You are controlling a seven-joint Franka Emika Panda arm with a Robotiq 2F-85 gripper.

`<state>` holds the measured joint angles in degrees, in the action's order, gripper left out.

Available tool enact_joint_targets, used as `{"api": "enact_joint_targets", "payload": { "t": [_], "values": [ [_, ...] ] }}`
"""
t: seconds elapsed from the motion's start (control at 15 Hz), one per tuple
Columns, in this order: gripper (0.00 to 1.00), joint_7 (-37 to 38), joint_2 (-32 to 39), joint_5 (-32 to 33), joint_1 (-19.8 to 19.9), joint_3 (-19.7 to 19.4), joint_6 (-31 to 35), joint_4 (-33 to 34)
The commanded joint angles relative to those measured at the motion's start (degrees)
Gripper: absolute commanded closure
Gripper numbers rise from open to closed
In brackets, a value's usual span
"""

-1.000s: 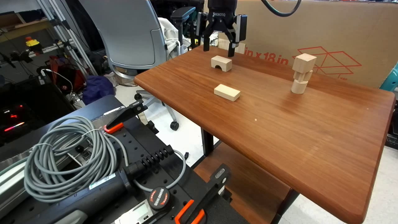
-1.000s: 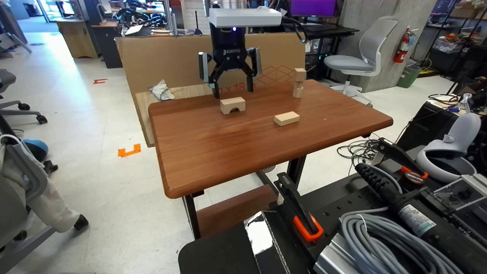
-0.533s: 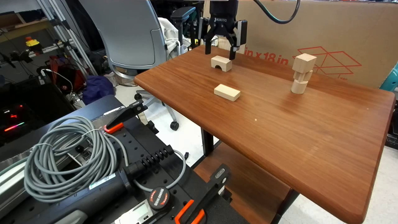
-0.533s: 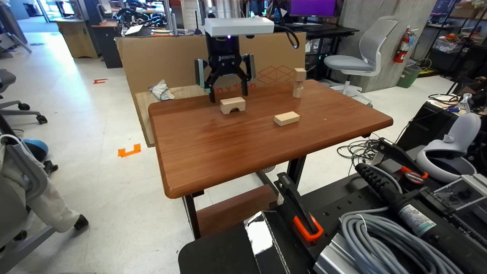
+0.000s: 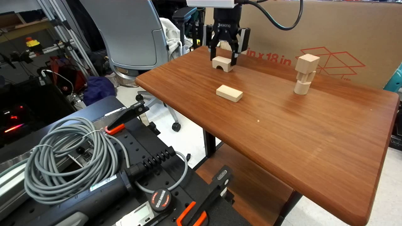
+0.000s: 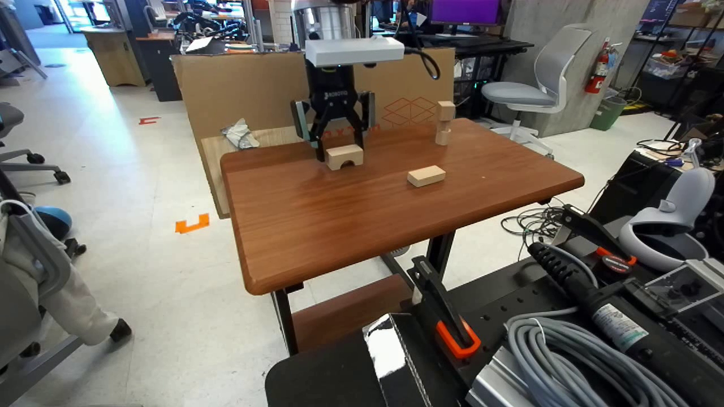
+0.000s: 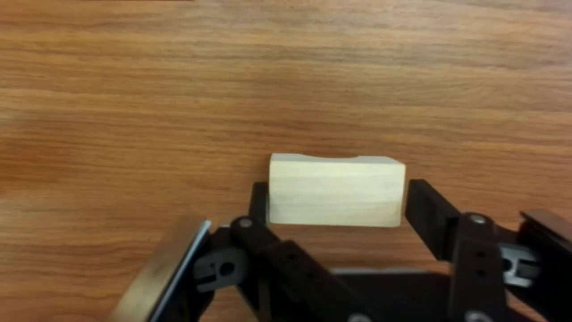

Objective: Put the wooden block on top of the other wooden block on the desk

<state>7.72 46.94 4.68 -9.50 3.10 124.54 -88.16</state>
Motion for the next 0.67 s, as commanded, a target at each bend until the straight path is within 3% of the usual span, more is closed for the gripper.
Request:
{"api": "enact_joint_targets", "payload": {
  "t": [0.0,0.07,0.6],
  "values": [
    [0.51,-1.34,-0.87,-0.2,-0.34,-0.01,-1.87,0.38],
    [0.58,-1.42,-1.54,-0.43,-0.23,0.17,-1.33,-0.29],
    [0.58,0.8,-13.15,-7.32,2.11,1.27,-0.13,-8.65]
  ]
}}
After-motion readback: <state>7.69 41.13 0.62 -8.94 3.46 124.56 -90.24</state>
